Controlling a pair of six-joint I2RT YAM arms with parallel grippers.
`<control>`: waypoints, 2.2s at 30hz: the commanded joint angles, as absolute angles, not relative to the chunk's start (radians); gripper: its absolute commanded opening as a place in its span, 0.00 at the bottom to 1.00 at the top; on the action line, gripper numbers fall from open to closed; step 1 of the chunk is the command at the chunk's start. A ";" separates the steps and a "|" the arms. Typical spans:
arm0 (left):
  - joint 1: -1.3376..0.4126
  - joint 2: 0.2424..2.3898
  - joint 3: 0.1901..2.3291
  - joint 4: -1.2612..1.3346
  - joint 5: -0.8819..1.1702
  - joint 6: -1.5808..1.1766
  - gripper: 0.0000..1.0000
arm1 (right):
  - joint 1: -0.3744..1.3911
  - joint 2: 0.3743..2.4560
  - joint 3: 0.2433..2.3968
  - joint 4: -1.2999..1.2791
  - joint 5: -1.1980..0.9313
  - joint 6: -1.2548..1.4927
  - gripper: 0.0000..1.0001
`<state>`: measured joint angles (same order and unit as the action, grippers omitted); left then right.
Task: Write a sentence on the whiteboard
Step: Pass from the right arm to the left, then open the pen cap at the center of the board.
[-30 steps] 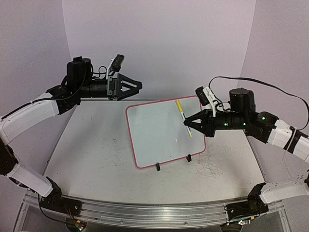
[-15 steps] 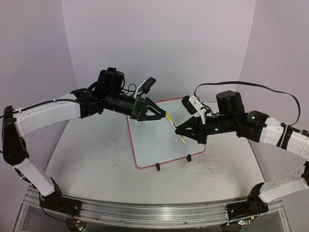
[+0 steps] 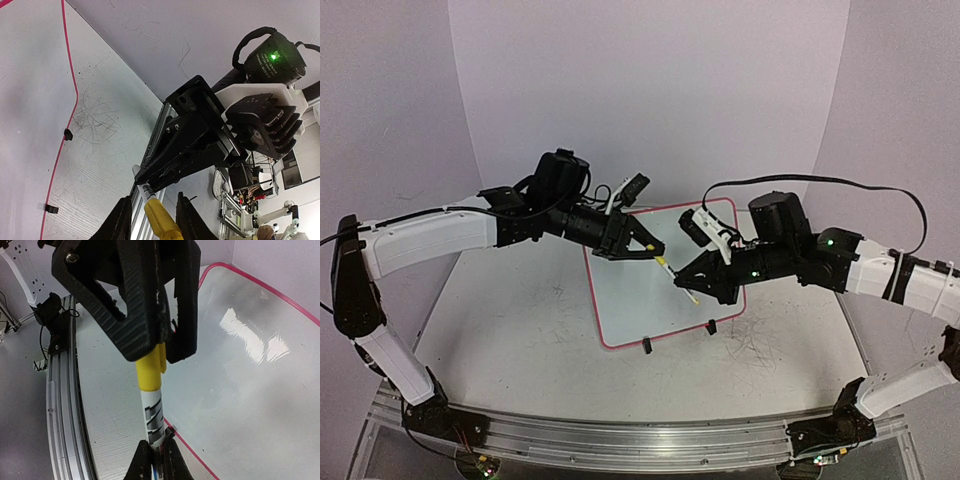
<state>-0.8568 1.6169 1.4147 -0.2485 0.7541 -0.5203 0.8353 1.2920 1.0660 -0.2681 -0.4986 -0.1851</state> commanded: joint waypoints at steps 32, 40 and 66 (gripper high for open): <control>-0.854 1.382 1.294 0.326 0.548 -0.699 0.00 | 0.709 1.371 0.833 1.367 -0.755 1.142 0.73; -0.854 1.375 1.254 0.331 0.554 -0.717 0.00 | 0.734 1.422 0.890 1.350 -0.786 1.106 0.52; -0.852 1.347 1.198 0.328 0.611 -0.721 0.00 | 0.726 1.442 1.047 0.885 -0.940 0.856 0.27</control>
